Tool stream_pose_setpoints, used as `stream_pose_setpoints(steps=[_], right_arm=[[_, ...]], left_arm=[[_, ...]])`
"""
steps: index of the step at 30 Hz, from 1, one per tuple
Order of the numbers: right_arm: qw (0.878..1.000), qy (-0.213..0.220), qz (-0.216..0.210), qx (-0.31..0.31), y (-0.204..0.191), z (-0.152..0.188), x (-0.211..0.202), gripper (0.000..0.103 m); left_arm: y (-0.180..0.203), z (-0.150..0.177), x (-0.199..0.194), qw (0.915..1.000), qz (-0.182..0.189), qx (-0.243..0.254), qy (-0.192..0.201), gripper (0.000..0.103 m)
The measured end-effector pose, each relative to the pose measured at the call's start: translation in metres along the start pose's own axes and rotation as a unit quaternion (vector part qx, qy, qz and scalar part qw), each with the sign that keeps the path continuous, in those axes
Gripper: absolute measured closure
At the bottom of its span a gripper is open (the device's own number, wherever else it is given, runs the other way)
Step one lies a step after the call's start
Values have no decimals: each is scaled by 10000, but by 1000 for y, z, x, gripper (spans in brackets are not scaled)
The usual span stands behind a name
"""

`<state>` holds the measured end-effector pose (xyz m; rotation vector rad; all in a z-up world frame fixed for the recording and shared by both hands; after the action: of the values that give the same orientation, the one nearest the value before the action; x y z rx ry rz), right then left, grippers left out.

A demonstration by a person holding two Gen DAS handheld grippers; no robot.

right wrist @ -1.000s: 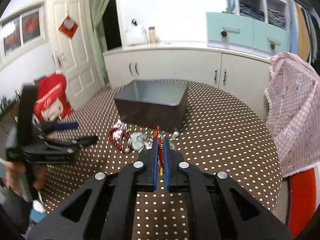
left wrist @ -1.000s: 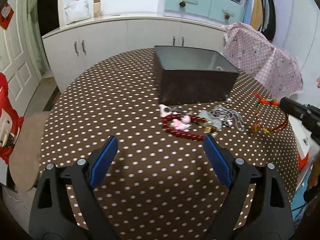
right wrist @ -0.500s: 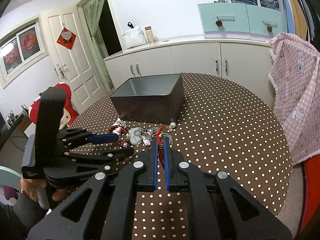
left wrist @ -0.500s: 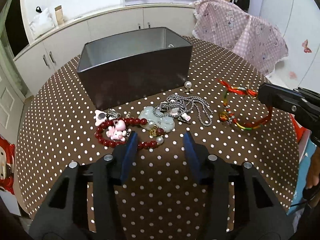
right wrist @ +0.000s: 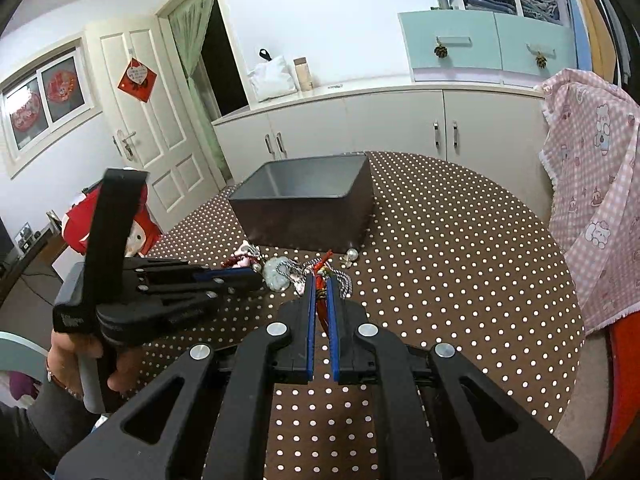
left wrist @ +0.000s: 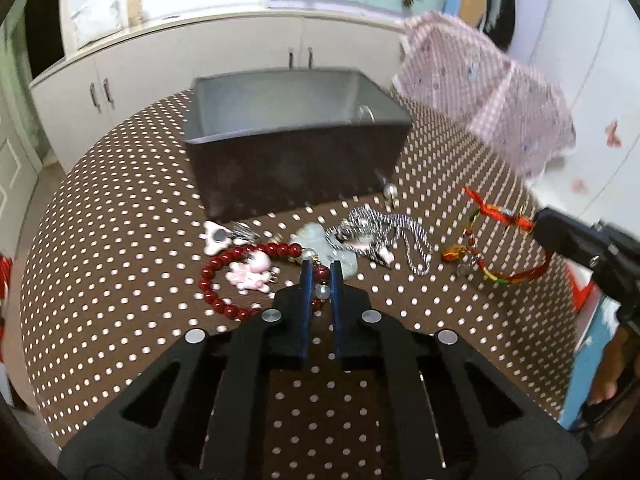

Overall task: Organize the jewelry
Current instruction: 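Lift the red bead bracelet into the grey box and open the left tool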

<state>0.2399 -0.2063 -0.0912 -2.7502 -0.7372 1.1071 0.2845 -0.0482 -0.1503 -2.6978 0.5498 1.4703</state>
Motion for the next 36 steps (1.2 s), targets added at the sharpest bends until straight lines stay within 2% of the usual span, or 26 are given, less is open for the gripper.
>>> stream_pose_setpoints(steps=[4, 12, 20, 22, 27, 30, 36], right_arm=[[9998, 71, -178, 48, -4, -8, -1, 99], [9990, 344, -276, -76, -21, -38, -2, 99], [9970, 705, -280, -152, -31, -84, 10, 99], [9966, 773, -232, -166, -31, -94, 15, 99], [9969, 763, -153, -115, -25, -109, 34, 99], [9975, 697, -107, -40, -19, -112, 46, 99], [9991, 409, -43, 44, -9, -108, 72, 99]], left_arm=[[-4, -2, -21, 9993, 242, -184, 200, 94], [-15, -24, -77, 9925, 668, -430, 924, 94], [-19, -64, -96, 9841, 980, -457, 1410, 94], [-22, -75, -91, 9823, 1112, -517, 1415, 94], [-23, -97, -70, 9849, 991, -527, 1315, 94], [-24, -105, -60, 9870, 791, -504, 1303, 94], [-30, -113, -26, 9917, 706, -524, 937, 94]])
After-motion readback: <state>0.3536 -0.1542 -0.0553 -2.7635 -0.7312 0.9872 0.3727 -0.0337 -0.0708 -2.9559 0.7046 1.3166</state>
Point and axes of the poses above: each gripper's, at about its wrist camera, not at the fingertips, and x roughly the way its jaws point, y to its right, z to its underside, the point moved 5 cm from there along x, roughly the way its jaws point, and after that the axes turned 6 degrees about -y, right-handed, at the moved point
